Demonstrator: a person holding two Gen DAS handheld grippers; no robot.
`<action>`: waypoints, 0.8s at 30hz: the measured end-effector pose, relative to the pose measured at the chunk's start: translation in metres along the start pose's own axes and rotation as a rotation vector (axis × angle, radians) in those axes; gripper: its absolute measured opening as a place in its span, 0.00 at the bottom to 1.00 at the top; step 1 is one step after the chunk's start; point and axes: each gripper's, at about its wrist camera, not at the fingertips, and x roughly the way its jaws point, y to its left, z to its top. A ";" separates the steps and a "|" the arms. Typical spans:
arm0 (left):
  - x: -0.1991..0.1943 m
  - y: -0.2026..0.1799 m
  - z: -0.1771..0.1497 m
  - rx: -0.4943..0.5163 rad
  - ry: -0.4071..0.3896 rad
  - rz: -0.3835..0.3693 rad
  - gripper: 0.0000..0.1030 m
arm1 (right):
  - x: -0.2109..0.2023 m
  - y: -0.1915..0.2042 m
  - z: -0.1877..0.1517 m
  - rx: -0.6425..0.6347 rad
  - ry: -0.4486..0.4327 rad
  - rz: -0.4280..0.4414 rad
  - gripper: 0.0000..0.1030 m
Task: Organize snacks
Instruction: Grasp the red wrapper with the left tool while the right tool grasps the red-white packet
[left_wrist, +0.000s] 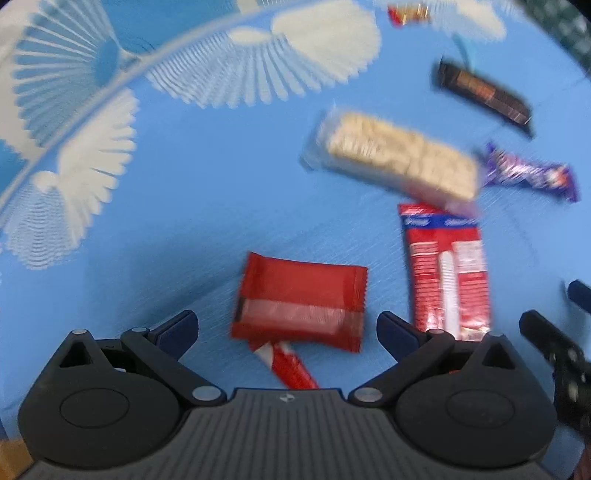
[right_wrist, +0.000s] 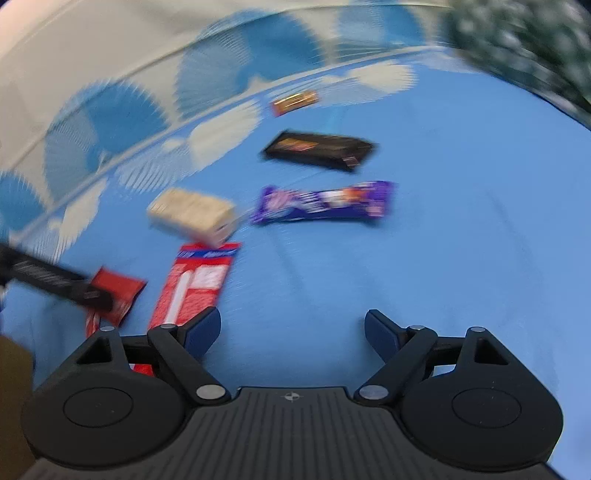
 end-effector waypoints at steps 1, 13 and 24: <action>0.009 -0.001 0.004 0.016 0.019 0.007 1.00 | 0.004 0.006 0.001 -0.014 0.004 0.008 0.85; 0.025 0.063 -0.002 -0.208 0.045 -0.083 1.00 | 0.049 0.080 0.000 -0.305 -0.001 -0.048 1.00; -0.011 0.044 -0.018 -0.235 -0.034 -0.079 0.57 | 0.017 0.050 -0.004 -0.250 -0.032 -0.047 0.41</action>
